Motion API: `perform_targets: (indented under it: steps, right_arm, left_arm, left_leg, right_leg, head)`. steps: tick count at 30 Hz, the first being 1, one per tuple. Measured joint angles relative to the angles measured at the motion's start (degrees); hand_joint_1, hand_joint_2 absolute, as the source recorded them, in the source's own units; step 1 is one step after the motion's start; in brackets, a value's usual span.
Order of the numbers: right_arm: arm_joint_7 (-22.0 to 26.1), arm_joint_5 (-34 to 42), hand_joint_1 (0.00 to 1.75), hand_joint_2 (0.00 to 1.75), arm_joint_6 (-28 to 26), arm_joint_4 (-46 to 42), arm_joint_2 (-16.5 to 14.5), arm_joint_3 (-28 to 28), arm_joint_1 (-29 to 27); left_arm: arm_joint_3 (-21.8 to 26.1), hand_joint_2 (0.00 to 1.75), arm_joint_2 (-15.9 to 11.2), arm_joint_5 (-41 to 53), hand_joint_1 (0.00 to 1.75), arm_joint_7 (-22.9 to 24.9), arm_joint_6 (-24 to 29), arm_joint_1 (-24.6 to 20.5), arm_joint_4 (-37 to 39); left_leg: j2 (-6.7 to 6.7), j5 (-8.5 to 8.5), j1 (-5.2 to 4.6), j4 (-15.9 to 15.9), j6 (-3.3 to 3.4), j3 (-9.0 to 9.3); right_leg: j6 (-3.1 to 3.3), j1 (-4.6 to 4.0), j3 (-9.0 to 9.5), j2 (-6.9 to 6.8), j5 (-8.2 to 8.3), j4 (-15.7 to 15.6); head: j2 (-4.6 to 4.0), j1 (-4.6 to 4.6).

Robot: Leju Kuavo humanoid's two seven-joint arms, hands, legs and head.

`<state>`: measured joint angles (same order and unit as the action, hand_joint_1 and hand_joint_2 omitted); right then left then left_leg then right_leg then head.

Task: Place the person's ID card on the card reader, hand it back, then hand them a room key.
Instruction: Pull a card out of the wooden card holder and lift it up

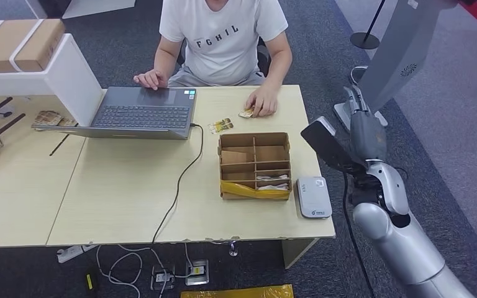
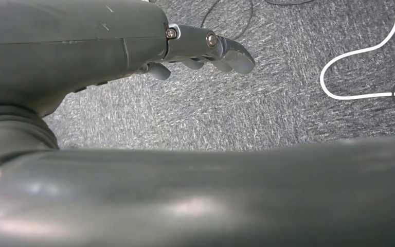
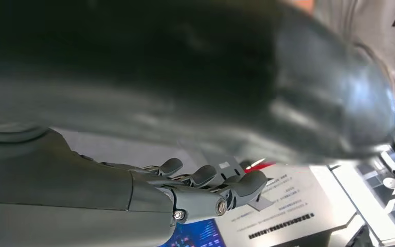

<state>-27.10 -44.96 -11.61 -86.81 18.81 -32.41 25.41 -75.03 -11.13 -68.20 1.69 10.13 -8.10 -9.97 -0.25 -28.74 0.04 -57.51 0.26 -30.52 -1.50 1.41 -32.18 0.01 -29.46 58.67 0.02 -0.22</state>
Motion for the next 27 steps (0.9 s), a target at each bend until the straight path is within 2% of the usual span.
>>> perform_targets:
  steps: [2,6,14,19,27]
  right_arm:
    - [-0.32,0.03,0.0,0.0,0.41,-2.54,1.25,0.06,-1.31]
    - [-0.56,-1.57,0.0,1.75,1.2,-6.21,3.75,0.03,-3.26]
    - [3.45,-5.92,0.0,1.75,2.78,-7.46,7.29,-1.99,-6.61]
    - [3.89,-7.62,0.0,1.75,5.54,-7.38,7.78,-4.51,-6.96]
    - [5.49,-9.5,0.0,1.75,4.28,-4.99,7.72,-8.4,-7.15]
  left_arm:
    - [0.0,0.0,0.0,-0.08,0.0,0.0,0.07,-0.03,0.0]
    - [0.0,0.0,0.05,-0.44,0.0,-0.09,0.65,-0.08,0.0]
    - [0.0,0.0,0.08,-1.17,0.0,-0.12,1.98,-0.18,0.0]
    - [0.0,0.0,0.12,-1.4,0.0,-0.1,2.14,-0.2,0.0]
    - [0.0,0.0,0.3,-1.32,0.0,-0.1,2.13,-0.29,0.0]
  left_leg:
    - [0.03,0.0,0.0,0.0,0.0,0.0]
    - [0.03,0.0,0.0,0.0,0.0,0.01]
    - [0.03,0.0,0.0,0.01,0.0,0.0]
    - [0.03,0.0,0.01,0.01,0.0,-0.01]
    - [0.02,0.0,0.02,0.02,0.0,-0.04]
  right_leg:
    - [0.0,0.0,-0.01,0.02,0.0,0.0]
    - [0.0,0.0,0.0,0.02,0.0,-0.01]
    - [0.0,0.0,0.02,0.02,0.0,0.0]
    - [0.0,0.0,0.02,0.01,0.0,0.01]
    - [0.0,-0.01,0.01,0.0,0.0,0.0]
  head:
    - [0.0,-0.01]
    - [0.0,-0.01]
    - [0.0,-0.01]
    - [0.0,-0.01]
    - [0.0,-0.01]
